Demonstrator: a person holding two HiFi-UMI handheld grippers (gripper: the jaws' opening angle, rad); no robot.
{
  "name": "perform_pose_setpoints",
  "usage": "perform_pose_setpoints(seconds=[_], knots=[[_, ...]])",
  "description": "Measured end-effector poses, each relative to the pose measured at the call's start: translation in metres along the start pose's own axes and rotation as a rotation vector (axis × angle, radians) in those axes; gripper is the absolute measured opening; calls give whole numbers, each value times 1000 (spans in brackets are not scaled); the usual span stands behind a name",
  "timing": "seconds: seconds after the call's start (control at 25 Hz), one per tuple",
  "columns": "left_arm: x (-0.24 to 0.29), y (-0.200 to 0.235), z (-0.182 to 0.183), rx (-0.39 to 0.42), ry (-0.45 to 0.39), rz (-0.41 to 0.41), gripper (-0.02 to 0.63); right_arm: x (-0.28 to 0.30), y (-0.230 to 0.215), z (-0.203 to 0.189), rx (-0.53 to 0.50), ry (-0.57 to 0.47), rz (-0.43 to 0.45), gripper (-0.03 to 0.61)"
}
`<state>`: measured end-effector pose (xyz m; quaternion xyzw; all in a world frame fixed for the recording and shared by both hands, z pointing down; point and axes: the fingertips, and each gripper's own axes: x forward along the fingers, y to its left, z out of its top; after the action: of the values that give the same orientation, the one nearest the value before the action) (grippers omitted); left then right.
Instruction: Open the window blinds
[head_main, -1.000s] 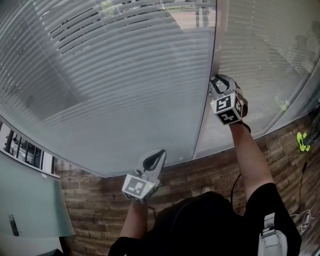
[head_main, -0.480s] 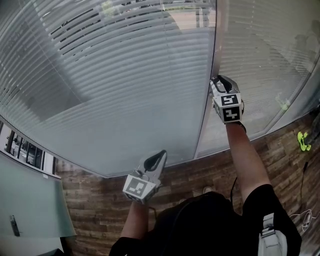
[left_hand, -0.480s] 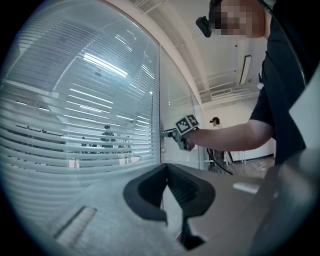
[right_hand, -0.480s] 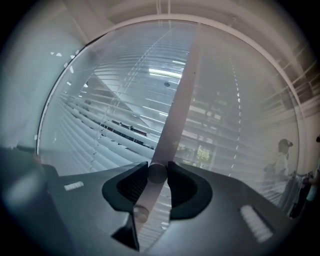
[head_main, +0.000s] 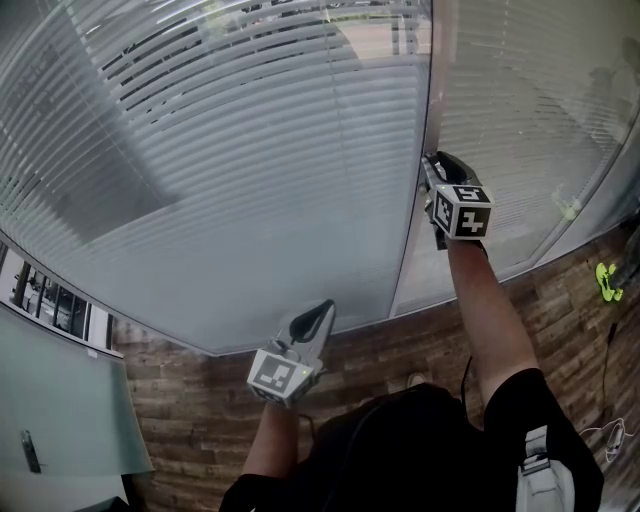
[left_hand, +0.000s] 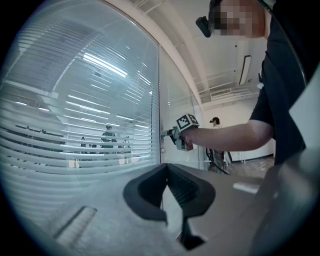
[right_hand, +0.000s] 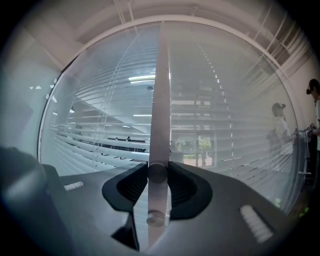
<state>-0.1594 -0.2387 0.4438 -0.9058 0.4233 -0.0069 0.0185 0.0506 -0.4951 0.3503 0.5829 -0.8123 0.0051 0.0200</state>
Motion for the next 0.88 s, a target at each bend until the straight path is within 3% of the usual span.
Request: perform_pose_setpoints(seconds=[0.48,0.88], knots=[[0,1,2,11,2,1,3,-1,-2,1,221,-25,19,127],[1,-3,3,-4,15,-6,3,-1,-2,2,176,-24,20,127]])
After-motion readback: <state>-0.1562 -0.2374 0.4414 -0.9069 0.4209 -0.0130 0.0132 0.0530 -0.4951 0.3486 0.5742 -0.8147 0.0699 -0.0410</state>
